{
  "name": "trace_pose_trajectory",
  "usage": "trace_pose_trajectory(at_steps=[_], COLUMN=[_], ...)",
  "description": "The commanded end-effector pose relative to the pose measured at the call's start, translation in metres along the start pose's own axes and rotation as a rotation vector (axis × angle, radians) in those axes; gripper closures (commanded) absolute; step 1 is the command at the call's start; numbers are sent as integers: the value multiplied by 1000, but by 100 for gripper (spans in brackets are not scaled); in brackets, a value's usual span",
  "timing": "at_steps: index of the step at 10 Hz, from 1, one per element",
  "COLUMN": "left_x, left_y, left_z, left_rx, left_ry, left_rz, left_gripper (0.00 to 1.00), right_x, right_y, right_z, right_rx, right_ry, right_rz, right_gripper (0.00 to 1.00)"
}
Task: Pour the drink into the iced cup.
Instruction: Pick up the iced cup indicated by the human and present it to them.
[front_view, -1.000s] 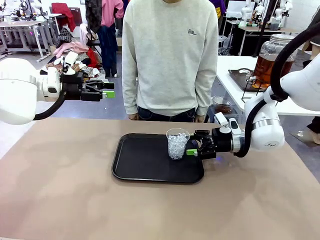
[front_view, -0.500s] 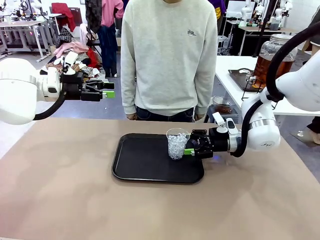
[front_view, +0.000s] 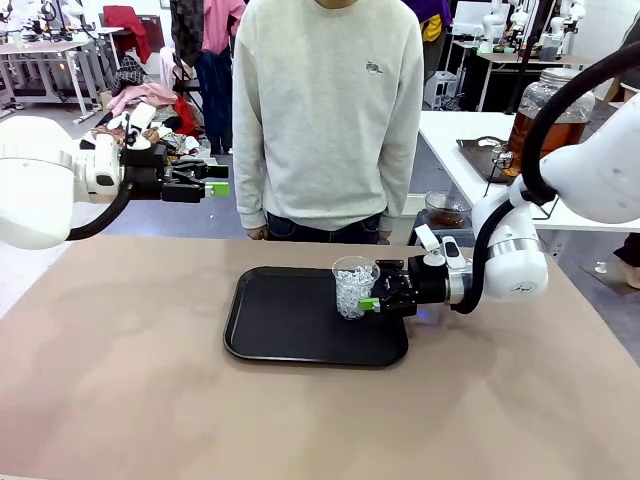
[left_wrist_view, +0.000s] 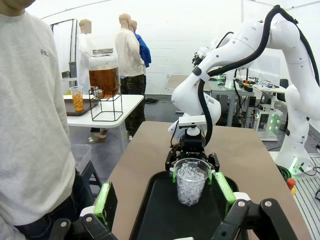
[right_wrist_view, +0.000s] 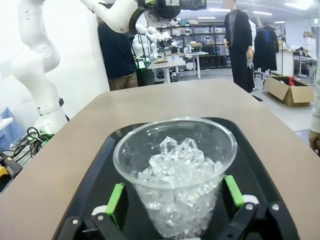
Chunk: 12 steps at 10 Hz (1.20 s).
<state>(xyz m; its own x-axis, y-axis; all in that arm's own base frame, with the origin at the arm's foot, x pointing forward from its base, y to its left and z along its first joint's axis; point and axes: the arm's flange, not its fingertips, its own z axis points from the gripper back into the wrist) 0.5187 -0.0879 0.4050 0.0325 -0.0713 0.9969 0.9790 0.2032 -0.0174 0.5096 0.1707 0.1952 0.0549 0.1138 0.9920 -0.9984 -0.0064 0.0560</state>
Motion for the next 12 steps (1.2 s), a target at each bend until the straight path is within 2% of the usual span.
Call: trace_pose_trajectory(at_steps=[1,8,9,10,12], left_x=[2,2,2,2,2], left_y=[0,0,0,0,0], left_z=[-1,-1,-1,-1,-1], left_rx=[12,12,12,12,12], left_ry=[-8,-8,-8,-8,-8], left_rz=[0,0,0,0,0], left_gripper=[0,0,0,0,0], right_x=[1,0,0,1,1], right_y=[-10,-11,-11,-11,-9], right_z=[-13,-26,-27,-27,-27], right_rx=[3,37,43,38,43], right_ry=[-11,-7,1,2,9], right_rz=[-26,-64,-75,-72,-70], right_gripper=[0,0,8,25,25])
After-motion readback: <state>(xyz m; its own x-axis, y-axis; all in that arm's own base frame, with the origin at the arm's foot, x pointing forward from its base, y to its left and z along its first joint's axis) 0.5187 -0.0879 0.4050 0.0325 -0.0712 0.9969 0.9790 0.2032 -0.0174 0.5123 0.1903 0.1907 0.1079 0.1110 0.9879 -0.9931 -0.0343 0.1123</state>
